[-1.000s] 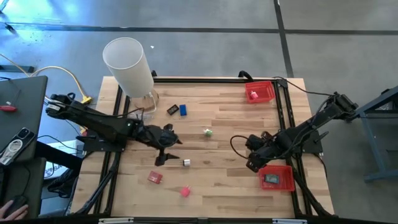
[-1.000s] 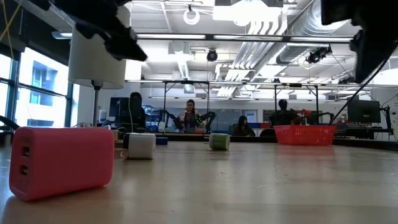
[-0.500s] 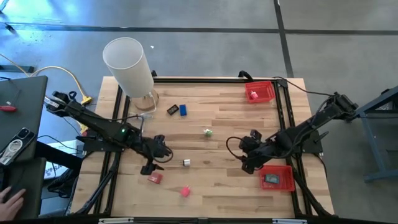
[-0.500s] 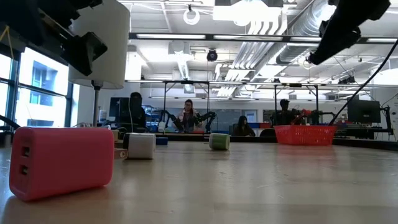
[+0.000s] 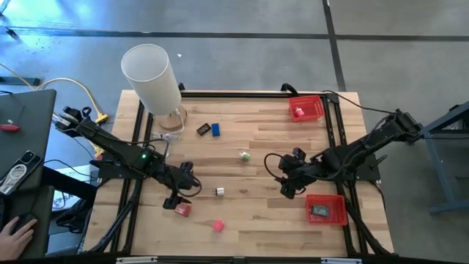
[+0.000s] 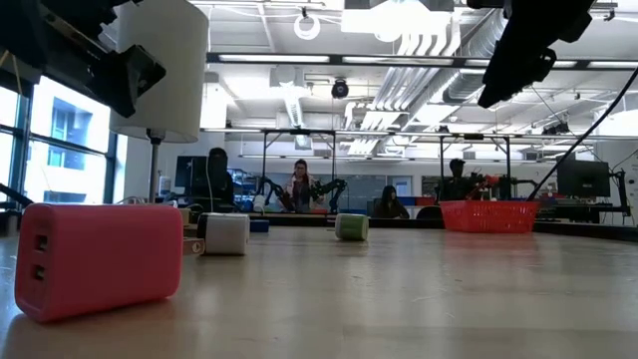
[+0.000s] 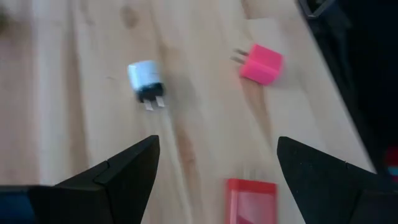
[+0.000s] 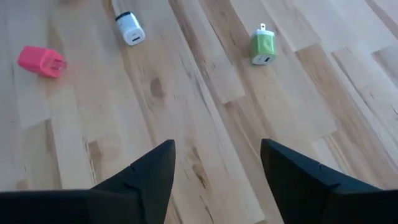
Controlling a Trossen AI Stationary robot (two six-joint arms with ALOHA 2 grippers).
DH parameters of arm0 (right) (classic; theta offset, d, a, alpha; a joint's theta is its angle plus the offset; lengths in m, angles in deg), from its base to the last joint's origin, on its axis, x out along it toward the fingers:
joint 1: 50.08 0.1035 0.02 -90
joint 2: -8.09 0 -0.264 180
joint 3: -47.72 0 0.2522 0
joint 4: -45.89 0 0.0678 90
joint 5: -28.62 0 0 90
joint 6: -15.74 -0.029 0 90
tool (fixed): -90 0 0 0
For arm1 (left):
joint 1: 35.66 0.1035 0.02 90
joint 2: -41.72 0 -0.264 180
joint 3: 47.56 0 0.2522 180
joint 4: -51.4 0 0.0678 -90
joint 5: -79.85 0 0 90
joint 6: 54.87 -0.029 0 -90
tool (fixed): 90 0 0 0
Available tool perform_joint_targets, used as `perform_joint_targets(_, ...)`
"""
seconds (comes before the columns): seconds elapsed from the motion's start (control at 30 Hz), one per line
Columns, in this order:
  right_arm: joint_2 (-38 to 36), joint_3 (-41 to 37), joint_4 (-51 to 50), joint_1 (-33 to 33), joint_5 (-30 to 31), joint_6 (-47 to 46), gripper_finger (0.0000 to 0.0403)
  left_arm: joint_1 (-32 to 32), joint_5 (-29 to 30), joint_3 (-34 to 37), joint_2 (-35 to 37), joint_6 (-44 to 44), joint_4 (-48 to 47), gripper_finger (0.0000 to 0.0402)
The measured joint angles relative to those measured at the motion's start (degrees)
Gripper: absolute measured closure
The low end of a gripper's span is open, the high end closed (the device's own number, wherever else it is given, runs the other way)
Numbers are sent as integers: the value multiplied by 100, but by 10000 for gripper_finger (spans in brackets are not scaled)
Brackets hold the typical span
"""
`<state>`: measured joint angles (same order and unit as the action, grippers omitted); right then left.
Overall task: Pick & Place Office items
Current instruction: Put the red charger adapter into the top red basket
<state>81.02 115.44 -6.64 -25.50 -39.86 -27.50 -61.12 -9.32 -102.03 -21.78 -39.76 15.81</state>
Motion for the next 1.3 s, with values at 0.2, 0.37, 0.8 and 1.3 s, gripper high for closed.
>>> perform_joint_targets(0.2,2,0,205,74,0,-37,179,2,259,0,-2,179,-2,84)
perform_joint_targets(0.37,48,0,497,191,-1,-39,179,-5,255,0,-2,325,41,84)
perform_joint_targets(0.8,68,-336,1402,478,-24,-64,179,-252,229,0,-4,474,-9,5)
perform_joint_targets(1.3,67,-343,1459,413,415,301,179,-497,-70,55,-4,-372,-455,7)
